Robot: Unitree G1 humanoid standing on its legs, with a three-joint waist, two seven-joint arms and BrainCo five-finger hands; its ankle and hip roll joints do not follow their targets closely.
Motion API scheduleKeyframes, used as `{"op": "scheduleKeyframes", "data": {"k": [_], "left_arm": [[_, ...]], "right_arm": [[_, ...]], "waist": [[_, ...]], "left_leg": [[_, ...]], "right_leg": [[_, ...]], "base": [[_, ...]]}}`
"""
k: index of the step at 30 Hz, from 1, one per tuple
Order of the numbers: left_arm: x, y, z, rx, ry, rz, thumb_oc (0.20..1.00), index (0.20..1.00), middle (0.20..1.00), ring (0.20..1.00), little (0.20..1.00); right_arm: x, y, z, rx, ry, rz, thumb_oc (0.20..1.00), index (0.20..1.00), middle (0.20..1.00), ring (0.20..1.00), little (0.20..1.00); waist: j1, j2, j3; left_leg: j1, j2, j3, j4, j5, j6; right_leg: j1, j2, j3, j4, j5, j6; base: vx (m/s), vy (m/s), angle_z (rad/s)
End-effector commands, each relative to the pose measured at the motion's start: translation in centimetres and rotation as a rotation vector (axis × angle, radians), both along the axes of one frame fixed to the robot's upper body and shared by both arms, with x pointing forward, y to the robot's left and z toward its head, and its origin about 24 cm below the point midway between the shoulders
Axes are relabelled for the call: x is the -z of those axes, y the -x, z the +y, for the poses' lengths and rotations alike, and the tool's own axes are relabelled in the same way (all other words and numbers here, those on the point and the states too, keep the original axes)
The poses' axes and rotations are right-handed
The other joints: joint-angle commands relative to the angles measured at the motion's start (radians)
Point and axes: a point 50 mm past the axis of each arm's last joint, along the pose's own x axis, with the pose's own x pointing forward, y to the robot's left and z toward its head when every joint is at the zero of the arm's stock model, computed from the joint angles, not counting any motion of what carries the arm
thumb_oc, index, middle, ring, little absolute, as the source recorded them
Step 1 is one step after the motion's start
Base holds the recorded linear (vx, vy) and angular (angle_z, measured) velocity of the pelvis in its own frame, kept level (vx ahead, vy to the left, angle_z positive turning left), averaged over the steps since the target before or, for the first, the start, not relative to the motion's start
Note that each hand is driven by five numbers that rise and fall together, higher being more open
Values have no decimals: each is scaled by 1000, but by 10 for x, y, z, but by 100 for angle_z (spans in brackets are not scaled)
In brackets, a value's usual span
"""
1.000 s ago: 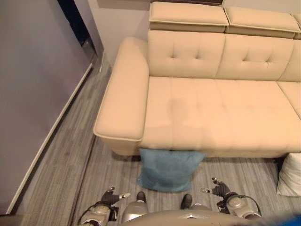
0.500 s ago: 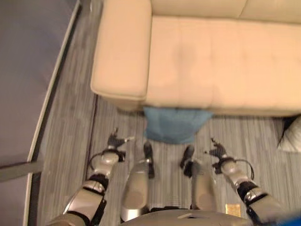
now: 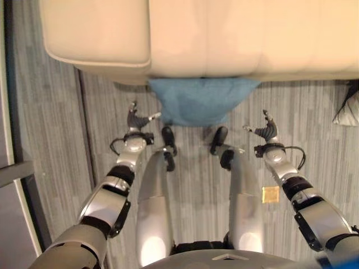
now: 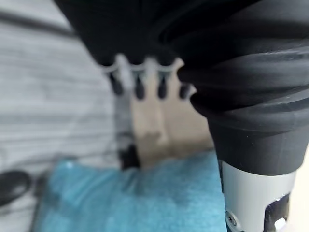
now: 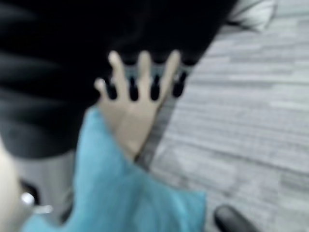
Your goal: Pick up all the scattered cushions and arrange them neatly on the sofa.
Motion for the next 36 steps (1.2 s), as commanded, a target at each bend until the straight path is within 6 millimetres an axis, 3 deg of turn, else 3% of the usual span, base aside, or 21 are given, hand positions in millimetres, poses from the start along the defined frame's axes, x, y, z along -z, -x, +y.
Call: {"op": "scheduleKeyframes", "data": {"k": [1, 4, 6, 8, 11, 14, 21, 22, 30, 33, 34, 35, 36], "left_arm": [[7, 9, 3, -46, 23, -27, 1000, 1000, 1000, 1000, 1000], [-23, -5, -2, -39, 65, -120, 1000, 1000, 1000, 1000, 1000], [-30, -8, -3, -29, 56, -135, 1000, 1000, 1000, 1000, 1000], [-55, -15, -7, -19, 55, -215, 1000, 1000, 1000, 1000, 1000], [-66, -19, -8, -13, 62, -244, 1000, 1000, 1000, 1000, 1000], [-90, -25, -11, 1, 33, -302, 1000, 1000, 1000, 1000, 1000], [-116, -31, -18, 24, 25, -361, 1000, 1000, 1000, 1000, 1000], [-127, -34, -28, 55, 23, -381, 1000, 1000, 1000, 1000, 1000], [-170, -39, -69, 155, 14, -493, 1000, 1000, 1000, 1000, 1000], [-181, -38, -85, 192, 22, -524, 1000, 1000, 1000, 1000, 1000], [-184, -38, -99, 220, 36, -535, 1000, 1000, 1000, 1000, 1000], [-185, -38, -99, 219, 36, -535, 1000, 1000, 1000, 1000, 1000], [-185, -37, -112, 253, 53, -536, 1000, 1000, 1000, 1000, 1000]], "right_arm": [[-1, 9, -16, 73, -8, -46, 1000, 1000, 1000, 1000, 1000], [-23, -4, -18, 71, -52, -112, 1000, 1000, 1000, 1000, 1000], [-30, -7, -18, 65, -51, -132, 1000, 1000, 1000, 1000, 1000], [-48, -15, -21, 70, -49, -184, 1000, 1000, 1000, 1000, 1000], [-61, -20, -20, 60, -58, -223, 1000, 1000, 1000, 1000, 1000], [-90, -28, -19, 38, -38, -308, 1000, 1000, 1000, 1000, 1000], [-127, -39, -10, -10, 0, -402, 1000, 1000, 1000, 1000, 1000], [-141, -44, -1, -48, 11, -421, 1000, 1000, 1000, 1000, 1000], [-177, -58, 38, -184, 38, -474, 1000, 1000, 1000, 1000, 1000], [-187, -60, 60, -245, 30, -495, 1000, 1000, 1000, 1000, 1000], [-193, -60, 81, -292, 11, -512, 1000, 1000, 1000, 1000, 1000], [-193, -60, 81, -292, 12, -513, 1000, 1000, 1000, 1000, 1000], [-195, -61, 97, -326, -2, -515, 1000, 1000, 1000, 1000, 1000]], "waist": [[-1, 35, -73], [-12, 39, -71], [-13, 39, -73], [-14, 44, -71], [-20, 45, -69], [-27, 43, -61], [-32, 41, -47], [-28, 42, -37], [-20, 47, -12], [-17, 54, -2], [-12, 58, -2], [-13, 58, -2], [-5, 63, -5]], "left_leg": [[-33, -11, -53, -31, 20, -57], [-122, -17, -52, -15, 21, -55], [-145, -17, -49, -6, 20, -53], [-199, -17, -48, 5, 19, -50], [-238, -18, -45, 19, 16, -49], [-300, -18, -41, 42, 13, -43], [-369, -18, -31, 74, 4, -36], [-398, -19, -37, 89, 2, -31], [-467, -20, -53, 137, -3, -26], [-486, -25, -57, 151, -3, -25], [-493, -28, -62, 156, -3, -25], [-495, -28, -62, 158, -3, -25], [-499, -30, -64, 158, -2, -23]], "right_leg": [[-22, -12, 40, 20, -19, 95], [-126, -8, 63, 49, -22, 91], [-151, -8, 69, 58, -23, 90], [-212, -8, 78, 77, -26, 90], [-253, -8, 89, 92, -28, 89], [-325, -6, 105, 114, -28, 89], [-407, -1, 126, 152, -33, 90], [-437, 2, 132, 162, -32, 92], [-505, 1, 142, 211, -43, 83], [-523, 3, 145, 224, -46, 79], [-532, 5, 147, 231, -45, 76], [-534, 5, 147, 232, -46, 76], [-539, 8, 148, 235, -44, 74]], "base": [[-15, 16, -11], [7, 1, -10], [25, 13, -2], [41, 13, -3], [32, 8, -3], [8, 10, -2], [17, 12, -7], [27, -1, -6], [29, -31, 0], [12, -7, 0], [0, 0, 0], [0, 0, 0], [0, 0, 0]]}}
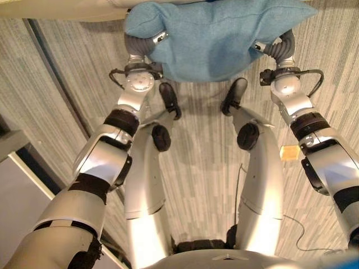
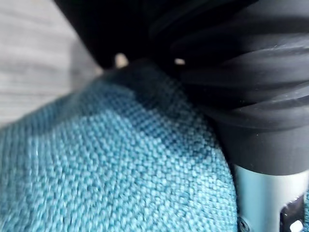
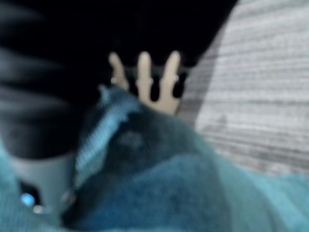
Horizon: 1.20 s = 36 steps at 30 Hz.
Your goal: Pick up all the scattered cushions and arrange them neatly on the sofa.
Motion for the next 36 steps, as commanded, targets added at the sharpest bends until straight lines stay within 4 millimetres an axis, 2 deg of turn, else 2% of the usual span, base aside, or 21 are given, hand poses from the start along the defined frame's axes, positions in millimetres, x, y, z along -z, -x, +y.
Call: {"op": "scheduleKeyframes", "data": {"k": [1, 3, 4, 5, 6, 9, 11, 16, 19, 22, 28, 30, 31, 36], "left_arm": [[-19, 5, -52, 154, -2, -80, 1000, 1000, 1000, 1000, 1000], [-24, 7, -64, 193, 14, -104, 1000, 1000, 1000, 1000, 1000], [-29, 10, -73, 233, 42, -128, 492, 492, 492, 492, 492], [-29, 10, -73, 233, 42, -128, 291, 291, 291, 291, 291], [-32, 12, -74, 242, 58, -143, 200, 200, 200, 200, 200], [-37, 16, -69, 265, 118, -188, 200, 200, 200, 200, 200], [-36, 17, -67, 260, 133, -194, 200, 200, 200, 200, 200], [-33, 22, -60, 273, 202, -220, 200, 200, 200, 200, 200], [-20, 25, -60, 301, 265, -203, 200, 200, 200, 200, 200], [-10, 31, -62, 335, 254, -197, 200, 200, 200, 200, 200], [23, 45, -64, 398, 192, -159, 200, 200, 200, 200, 200], [43, 55, -64, 433, 203, -128, 200, 200, 200, 200, 200], [44, 56, -64, 434, 204, -124, 200, 200, 200, 200, 200], [83, 72, -63, 490, 220, -32, 200, 200, 200, 200, 200]], "right_arm": [[-3, 3, 52, -167, 45, -32, 1000, 1000, 1000, 1000, 1000], [-8, 3, 66, -203, 39, -42, 1000, 1000, 1000, 1000, 1000], [-11, 6, 83, -261, 24, -54, 429, 429, 429, 429, 429], [-11, 6, 83, -262, 24, -54, 282, 282, 282, 282, 282], [-14, 8, 91, -290, 24, -66, 200, 200, 200, 200, 200], [-25, 17, 109, -370, 46, -129, 200, 200, 200, 200, 200], [-25, 18, 109, -375, 37, -136, 200, 200, 200, 200, 200], [-35, 23, 97, -357, 25, -197, 200, 200, 200, 200, 200], [-31, 24, 84, -333, -3, -204, 200, 200, 200, 200, 200], [-26, 29, 73, -326, -30, -219, 200, 200, 200, 200, 200], [-1, 46, 68, -376, -67, -223, 200, 200, 200, 200, 200], [14, 57, 66, -397, -79, -220, 200, 200, 200, 200, 200], [15, 58, 66, -396, -80, -216, 200, 200, 200, 200, 200], [58, 73, 58, -405, -105, -113, 200, 200, 200, 200, 200]], "waist": [[0, 54, -29], [5, 59, -32], [10, 63, -35], [10, 63, -36], [13, 64, -39], [14, 63, -57], [15, 61, -62], [10, 54, -90], [10, 55, -112], [8, 60, -137], [0, 67, -171], [-3, 65, -190], [-1, 65, -188], [-3, 69, -203]], "left_leg": [[-21, -57, -125, -69, 63, -55], [-27, -58, -129, -69, 65, -56], [-28, -61, -130, -68, 67, -55], [-28, -61, -131, -68, 67, -55], [-29, -62, -131, -69, 68, -56], [-36, -62, -140, -55, 65, -56], [-40, -61, -142, -51, 63, -55], [-40, -61, -144, -55, 64, -57], [-12, -65, -138, -89, 70, -60], [51, -65, -133, -152, 77, -60], [247, -51, -132, -291, 92, -68], [367, -38, -132, -364, 102, -81], [378, -38, -132, -371, 105, -81], [619, -44, -133, -495, 142, -106]], "right_leg": [[9, 16, 24, 31, -39, 110], [5, 16, 22, 29, -40, 109], [1, 19, 24, 35, -43, 107], [0, 19, 24, 36, -43, 107], [-1, 20, 23, 37, -44, 106], [-4, 30, 20, 43, -45, 101], [-4, 32, 19, 44, -44, 101], [-1, 37, 13, 40, -42, 101], [29, 44, -1, 8, -39, 104], [89, 53, -18, -41, -34, 112], [295, 74, -51, -173, -22, 116], [421, 82, -64, -255, -11, 120], [432, 83, -65, -261, -9, 120], [661, 93, -92, -379, -4, 122]], "base": [[0, 0, 0], [0, 0, 0], [0, 0, 0], [0, 0, 0], [0, 0, 0], [0, 0, 0], [0, 0, 0], [0, 0, 0], [0, 0, 0], [-10, -4, -1], [-9, -22, 2], [-10, -33, -6], [-9, -21, -7], [41, -64, -2]]}}
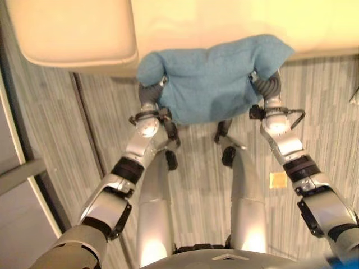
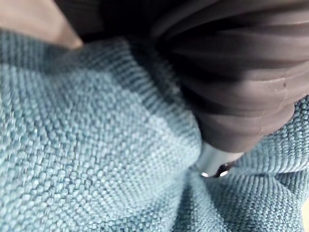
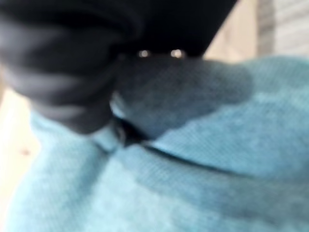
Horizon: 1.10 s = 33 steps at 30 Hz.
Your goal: Pick up all the scattered cushions and arrange them neatly on the sofa.
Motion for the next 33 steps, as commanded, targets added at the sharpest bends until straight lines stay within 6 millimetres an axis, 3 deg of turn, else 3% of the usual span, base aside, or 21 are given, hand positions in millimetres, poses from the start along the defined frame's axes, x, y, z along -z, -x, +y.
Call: {"op": "scheduleKeyframes", "data": {"k": [1, 2, 4, 5, 7, 9, 11, 14, 17, 18, 22, 25, 29, 30, 31, 33], "left_arm": [[-3, 22, -53, 268, 26, -135, 200, 200, 200, 200, 200], [-2, 23, -53, 269, 27, -133, 200, 200, 200, 200, 200], [16, 29, -51, 288, 25, -82, 200, 200, 200, 200, 200], [28, 37, -51, 295, 66, -43, 200, 200, 200, 200, 200], [37, 41, -52, 307, 62, -16, 200, 200, 200, 200, 200], [45, 47, -53, 323, 66, 8, 200, 200, 200, 200, 200], [54, 55, -49, 331, 55, 30, 200, 200, 200, 200, 200], [59, 59, -49, 326, 75, 48, 200, 200, 200, 200, 200], [62, 61, -53, 334, 86, 62, 200, 200, 200, 200, 200], [64, 62, -52, 330, 76, 69, 200, 200, 200, 200, 200], [75, 70, -45, 314, 84, 110, 200, 200, 200, 200, 200], [85, 77, -39, 299, 92, 148, 200, 200, 200, 200, 200], [91, 82, -33, 285, 91, 168, 200, 200, 200, 200, 200], [91, 82, -31, 278, 68, 169, 200, 200, 200, 200, 200], [91, 82, -31, 278, 68, 169, 200, 200, 200, 200, 200], [93, 84, -28, 275, 46, 174, 200, 200, 200, 200, 200]], "right_arm": [[3, 28, 50, -270, -6, -113, 200, 200, 200, 200, 200], [4, 28, 50, -270, -6, -110, 200, 200, 200, 200, 200], [22, 35, 50, -281, 15, -51, 200, 200, 200, 200, 200], [39, 43, 49, -282, 27, -1, 200, 200, 200, 200, 200], [49, 47, 46, -277, 39, 31, 200, 200, 200, 200, 200], [61, 57, 43, -274, 36, 67, 200, 200, 200, 200, 200], [74, 66, 36, -269, 28, 115, 200, 200, 200, 200, 200], [80, 71, 32, -259, 7, 136, 200, 200, 200, 200, 200], [84, 74, 30, -244, -14, 148, 200, 200, 200, 200, 200], [88, 75, 28, -233, -35, 163, 200, 200, 200, 200, 200], [92, 80, 26, -230, -39, 179, 200, 200, 200, 200, 200], [96, 83, 25, -222, -43, 197, 200, 200, 200, 200, 200], [93, 83, 30, -232, -24, 184, 200, 200, 200, 200, 200], [93, 83, 34, -242, -29, 182, 200, 200, 200, 200, 200], [93, 83, 34, -242, -29, 182, 200, 200, 200, 200, 200], [94, 84, 38, -254, -27, 186, 200, 200, 200, 200, 200]], "waist": [[-14, 55, -102], [-13, 55, -97], [-17, 52, -106], [-24, 48, -108], [-27, 48, -110], [-35, 42, -120], [-38, 32, -152], [-32, 21, -160], [-29, 22, -177], [-19, 21, -194], [-15, 22, -232], [-5, 25, -247], [7, 32, -248], [23, 36, -251], [23, 35, -250], [40, 36, -263]], "left_leg": [[220, -5, -116, -145, 30, -80], [231, -5, -116, -151, 32, -81], [330, 0, -114, -186, 46, -92], [431, 3, -111, -224, 66, -110], [485, 3, -109, -246, 79, -116], [544, 8, -98, -276, 128, -122], [628, -6, -116, -284, 114, -121], [671, -23, -156, -284, 106, -118], [700, -40, -190, -359, 124, -117], [700, -70, -230, -387, 137, -119], [774, -95, -228, -399, 101, -99], [848, -114, -184, -415, 56, -63], [892, -113, -148, -432, 40, -36], [924, -121, -123, -442, 18, -22], [925, -121, -123, -442, 18, -22], [952, -120, -97, -457, 4, -25]], "right_leg": [[247, 51, -15, -82, -71, 107], [258, 52, -16, -87, -70, 107], [367, 64, -33, -130, -76, 104], [482, 79, -48, -178, -77, 101], [545, 90, -52, -212, -77, 99], [628, 104, -70, -269, -52, 85], [736, 124, -63, -331, -45, 89], [789, 130, -43, -361, -40, 92], [824, 137, -35, -388, -32, 99], [863, 144, -19, -403, -28, 107], [916, 155, 26, -414, -22, 125], [919, 135, 62, -358, -3, 165], [890, 111, 42, -245, 25, 204], [879, 72, -21, -211, 30, 207], [880, 72, -21, -210, 29, 207], [895, 18, -109, -266, 39, 199]], "base": [[88, -74, 0], [102, -96, -4], [126, -135, 1], [121, -137, 11], [74, -101, 18], [45, -110, 10], [148, -62, 8], [113, 9, -15], [108, 59, -23], [92, 59, -5], [180, 142, -44], [133, 219, -58], [68, 164, -61], [83, 140, -64], [92, 112, -72], [119, -19, -50]]}}
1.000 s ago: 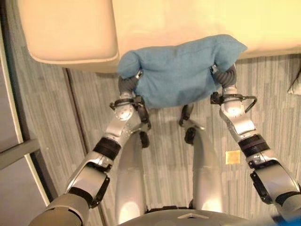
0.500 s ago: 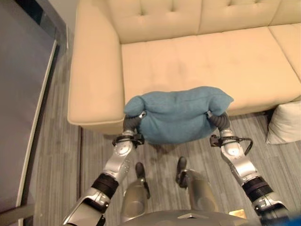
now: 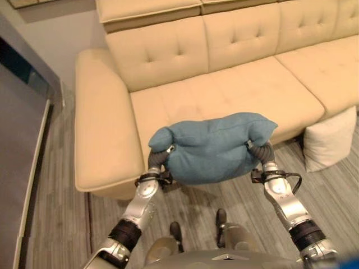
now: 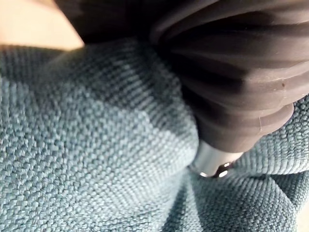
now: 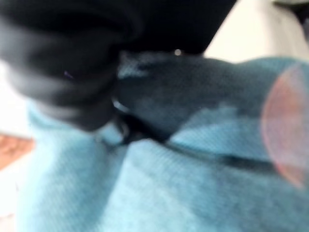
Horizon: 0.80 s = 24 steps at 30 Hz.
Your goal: Pick up all the scattered cushions and arrange them neatly on the sofa.
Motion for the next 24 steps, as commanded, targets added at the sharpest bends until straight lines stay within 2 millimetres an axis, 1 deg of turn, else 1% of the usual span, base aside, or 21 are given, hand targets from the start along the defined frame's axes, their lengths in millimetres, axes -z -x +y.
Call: {"op": "scheduleKeyframes", "data": {"k": [1, 2, 4, 5, 6, 7, 8, 9, 10, 12, 13, 14, 15, 17, 18, 19, 20, 21, 22, 23, 24], "left_arm": [[-46, -11, -37, 181, 50, -247, 200, 200, 200, 200, 200], [-46, -11, -37, 181, 51, -246, 200, 200, 200, 200, 200], [-46, -13, -38, 178, 60, -241, 200, 200, 200, 200, 200], [-46, -14, -39, 175, 63, -238, 200, 200, 200, 200, 200], [-47, -15, -40, 179, 65, -241, 200, 200, 200, 200, 200], [-46, -16, -42, 183, 70, -239, 200, 200, 200, 200, 200], [-46, -16, -42, 183, 70, -239, 200, 200, 200, 200, 200], [-48, -18, -48, 216, 57, -249, 200, 200, 200, 200, 200], [-49, -18, -51, 228, 72, -249, 200, 200, 200, 200, 200], [-51, -19, -56, 242, 99, -258, 200, 200, 200, 200, 200], [-51, -19, -56, 241, 104, -258, 200, 200, 200, 200, 200], [-51, -18, -56, 231, 114, -252, 200, 200, 200, 200, 200], [-51, -18, -56, 231, 114, -252, 200, 200, 200, 200, 200], [-49, -17, -57, 234, 120, -245, 200, 200, 200, 200, 200], [-47, -17, -58, 237, 116, -236, 200, 200, 200, 200, 200], [-47, -18, -59, 239, 110, -233, 200, 200, 200, 200, 200], [-47, -18, -59, 239, 110, -233, 200, 200, 200, 200, 200], [-47, -18, -59, 235, 110, -233, 200, 200, 200, 200, 200], [-50, -18, -56, 221, 107, -247, 200, 200, 200, 200, 200], [-50, -18, -56, 221, 107, -247, 200, 200, 200, 200, 200], [-50, -17, -53, 217, 109, -245, 200, 200, 200, 200, 200]], "right_arm": [[-46, -10, 43, -205, -58, -230, 200, 200, 200, 200, 200], [-45, -10, 43, -205, -58, -229, 200, 200, 200, 200, 200], [-47, -11, 43, -210, -41, -236, 200, 200, 200, 200, 200], [-48, -10, 43, -208, -41, -238, 200, 200, 200, 200, 200], [-49, -10, 42, -203, -48, -240, 200, 200, 200, 200, 200], [-49, -10, 40, -199, -52, -240, 200, 200, 200, 200, 200], [-49, -10, 40, -199, -52, -240, 200, 200, 200, 200, 200], [-48, -9, 36, -189, -63, -234, 200, 200, 200, 200, 200], [-49, -8, 33, -181, -66, -236, 200, 200, 200, 200, 200], [-48, -8, 27, -165, -63, -234, 200, 200, 200, 200, 200], [-48, -8, 27, -163, -70, -235, 200, 200, 200, 200, 200], [-48, -8, 29, -167, -87, -231, 200, 200, 200, 200, 200], [-48, -8, 29, -167, -87, -231, 200, 200, 200, 200, 200], [-49, -8, 29, -170, -81, -233, 200, 200, 200, 200, 200], [-49, -8, 28, -166, -81, -233, 200, 200, 200, 200, 200], [-49, -8, 27, -159, -78, -237, 200, 200, 200, 200, 200], [-49, -8, 27, -159, -78, -237, 200, 200, 200, 200, 200], [-49, -8, 28, -154, -83, -239, 200, 200, 200, 200, 200], [-47, -8, 29, -149, -94, -232, 200, 200, 200, 200, 200], [-47, -8, 29, -149, -94, -232, 200, 200, 200, 200, 200], [-46, -8, 29, -151, -100, -227, 200, 200, 200, 200, 200]], "waist": [[47, -5, -38], [48, -2, -36], [37, -10, -40], [28, -11, -36], [16, -14, -35], [6, -19, -39], [7, -19, -38], [2, -24, -46], [-4, -24, -46], [-16, -25, -40], [-17, -26, -35], [-12, -24, -25], [-12, -24, -25], [-8, -26, -25], [-9, -27, -29], [1, -26, -34], [2, -27, -34], [12, -26, -33], [34, -33, -27], [34, -33, -28], [33, -35, -36]], "left_leg": [[10, -24, -72, 7, -7, -36], [16, -22, -72, 6, -10, -38], [24, -23, -80, 3, -14, -45], [29, -20, -88, 8, -18, -48], [30, -20, -100, 14, -21, -53], [33, -18, -107, 19, -28, -58], [34, -17, -106, 21, -29, -59], [17, -2, -109, 94, -34, -83], [-1, 13, -108, 142, -23, -97], [-49, 50, -105, 265, 20, -134], [-69, 56, -112, 315, 36, -143], [-99, 62, -119, 343, 63, -145], [-99, 62, -119, 343, 63, -145], [-127, 47, -102, 269, 35, -121], [-150, 49, -72, 225, 36, -109], [-193, 45, -44, 162, 76, -104], [-192, 44, -43, 159, 77, -104], [-215, 45, -39, 126, 115, -108], [-243, 45, -62, 121, 142, -115], [-243, 45, -62, 121, 142, -115], [-225, 41, -58, 107, 129, -106]], "right_leg": [[84, -83, -167, -37, -26, 50], [91, -79, -168, -41, -26, 50], [69, -65, -137, -126, 12, 57], [56, -58, -108, -134, 20, 60], [58, -38, -52, -146, 16, 61], [62, -23, -12, -153, 14, 58], [63, -22, -12, -153, 14, 58], [91, -12, -19, -166, 5, 47], [106, -7, -29, -164, -5, 37], [147, 4, -64, -169, -30, 5], [161, 7, -76, -169, -39, -7], [188, 14, -95, -169, -64, -23], [189, 14, -96, -169, -64, -23], [204, 16, -99, -176, -75, -18], [212, 18, -105, -184, -77, -17], [231, 33, -106, -197, -86, -15], [231, 32, -106, -198, -86, -15], [241, 45, -102, -203, -92, -13], [258, 60, -88, -203, -108, -15], [257, 60, -88, -203, -108, -15], [262, 64, -86, -203, -114, -13]], "base": [[142, -67, -62], [153, -102, -72], [140, -99, -53], [165, -139, -10], [165, -157, 4], [115, -117, 20], [172, -207, 27], [148, -228, 20], [188, -317, 14], [109, -233, 56], [137, -227, 70], [105, -157, 37], [121, -110, 17], [131, -35, 16], [230, -13, 29], [181, -5, 27], [192, 6, 40], [206, 18, 21], [203, 18, 6], [213, 44, -34], [180, 63, -37]]}}
